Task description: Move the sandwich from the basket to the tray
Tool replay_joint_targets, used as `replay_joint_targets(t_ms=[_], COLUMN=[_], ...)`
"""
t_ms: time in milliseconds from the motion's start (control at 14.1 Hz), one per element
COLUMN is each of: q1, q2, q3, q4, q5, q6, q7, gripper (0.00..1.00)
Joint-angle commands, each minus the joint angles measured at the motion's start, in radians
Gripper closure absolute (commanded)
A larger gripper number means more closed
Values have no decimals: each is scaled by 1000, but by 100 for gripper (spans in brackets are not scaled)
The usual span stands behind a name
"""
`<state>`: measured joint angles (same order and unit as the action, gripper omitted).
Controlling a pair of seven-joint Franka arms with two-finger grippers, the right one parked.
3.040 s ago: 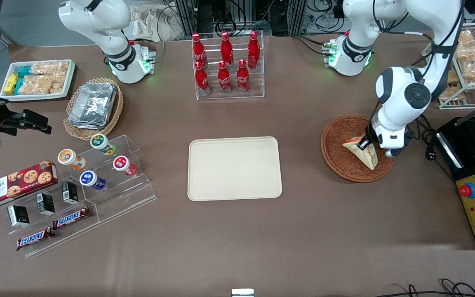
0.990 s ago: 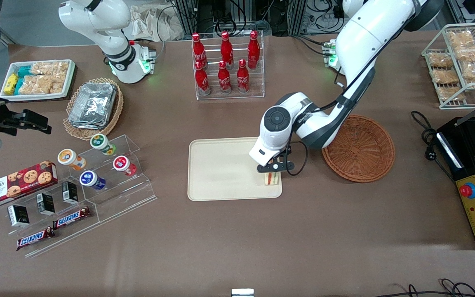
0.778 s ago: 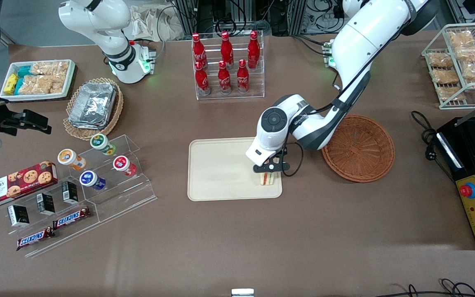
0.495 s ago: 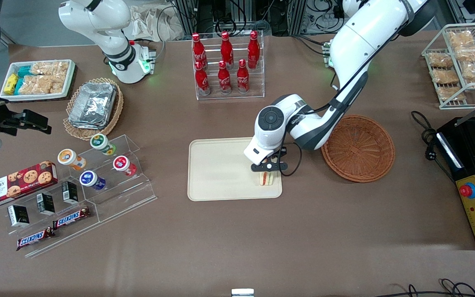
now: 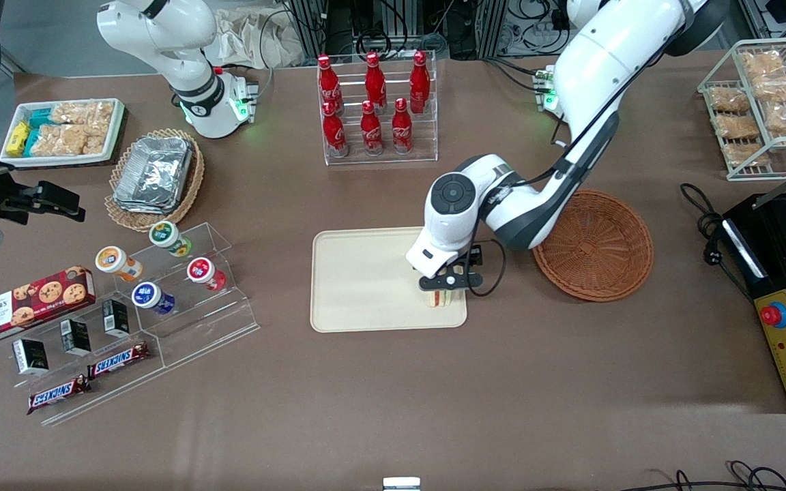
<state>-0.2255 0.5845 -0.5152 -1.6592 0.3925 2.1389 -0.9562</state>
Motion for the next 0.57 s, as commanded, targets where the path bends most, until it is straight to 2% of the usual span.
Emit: replay_joint_targets(t_ms=[0, 283, 354, 495], q1=[41, 133, 132, 112], q2=[-125, -299, -342, -434], q3=[-2, 1, 33, 154], q4=[48, 39, 38, 20], q5=[-99, -216, -245, -318], q6=[-167, -234, -255, -360], q7=[10, 19, 30, 217], gripper=[0, 0, 0, 0])
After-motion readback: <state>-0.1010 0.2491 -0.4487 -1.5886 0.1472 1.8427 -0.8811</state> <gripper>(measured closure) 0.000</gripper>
